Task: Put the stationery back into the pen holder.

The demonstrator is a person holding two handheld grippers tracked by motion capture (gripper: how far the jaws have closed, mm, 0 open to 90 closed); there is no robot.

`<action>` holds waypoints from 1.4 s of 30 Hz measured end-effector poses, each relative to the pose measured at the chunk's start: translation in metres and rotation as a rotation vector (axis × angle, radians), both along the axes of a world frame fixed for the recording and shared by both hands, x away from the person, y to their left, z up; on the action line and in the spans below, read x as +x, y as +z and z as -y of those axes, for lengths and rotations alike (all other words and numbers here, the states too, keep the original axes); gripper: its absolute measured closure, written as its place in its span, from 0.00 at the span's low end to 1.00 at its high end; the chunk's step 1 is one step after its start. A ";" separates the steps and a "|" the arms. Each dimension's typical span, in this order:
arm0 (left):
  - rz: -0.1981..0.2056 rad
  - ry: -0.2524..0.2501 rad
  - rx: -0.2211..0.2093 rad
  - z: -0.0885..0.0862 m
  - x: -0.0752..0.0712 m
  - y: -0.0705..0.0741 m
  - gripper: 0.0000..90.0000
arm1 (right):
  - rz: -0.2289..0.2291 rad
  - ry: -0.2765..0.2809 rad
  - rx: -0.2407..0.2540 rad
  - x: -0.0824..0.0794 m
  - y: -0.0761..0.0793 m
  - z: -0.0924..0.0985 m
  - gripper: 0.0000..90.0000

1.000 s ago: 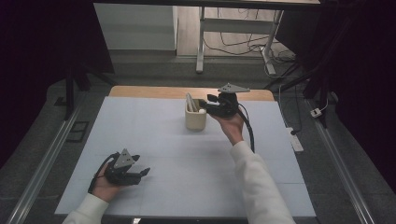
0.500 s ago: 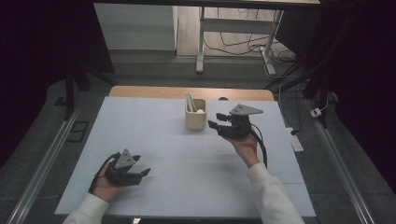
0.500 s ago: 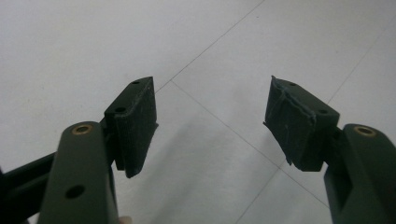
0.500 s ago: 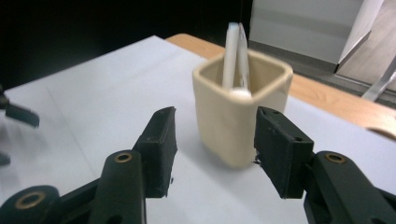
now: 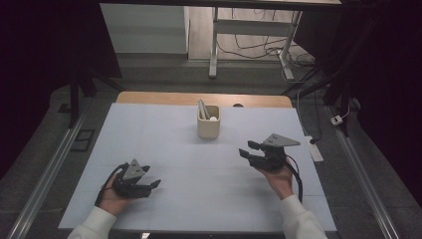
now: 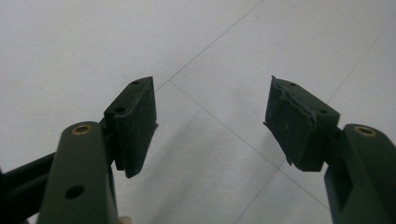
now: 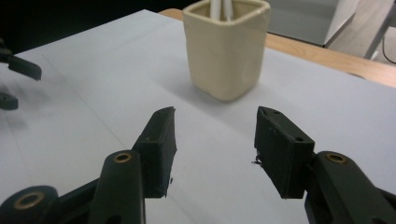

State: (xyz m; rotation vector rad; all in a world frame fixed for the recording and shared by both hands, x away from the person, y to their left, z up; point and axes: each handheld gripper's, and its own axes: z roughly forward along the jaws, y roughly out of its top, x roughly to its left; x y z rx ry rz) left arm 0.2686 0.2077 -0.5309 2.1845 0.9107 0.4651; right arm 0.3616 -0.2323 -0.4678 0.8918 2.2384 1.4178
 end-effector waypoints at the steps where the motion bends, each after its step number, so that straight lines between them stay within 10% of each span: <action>1: 0.000 0.000 -0.001 0.000 0.000 0.000 0.38 | 0.001 -0.005 -0.002 -0.004 -0.002 0.005 0.53; 14: 0.005 0.004 0.000 0.000 -0.001 0.001 0.38 | 0.001 -0.035 -0.094 -0.042 -0.024 0.055 0.52; 42: 0.005 0.008 -0.023 -0.002 -0.001 0.002 0.37 | 0.004 -0.014 -0.144 -0.050 -0.034 0.063 0.51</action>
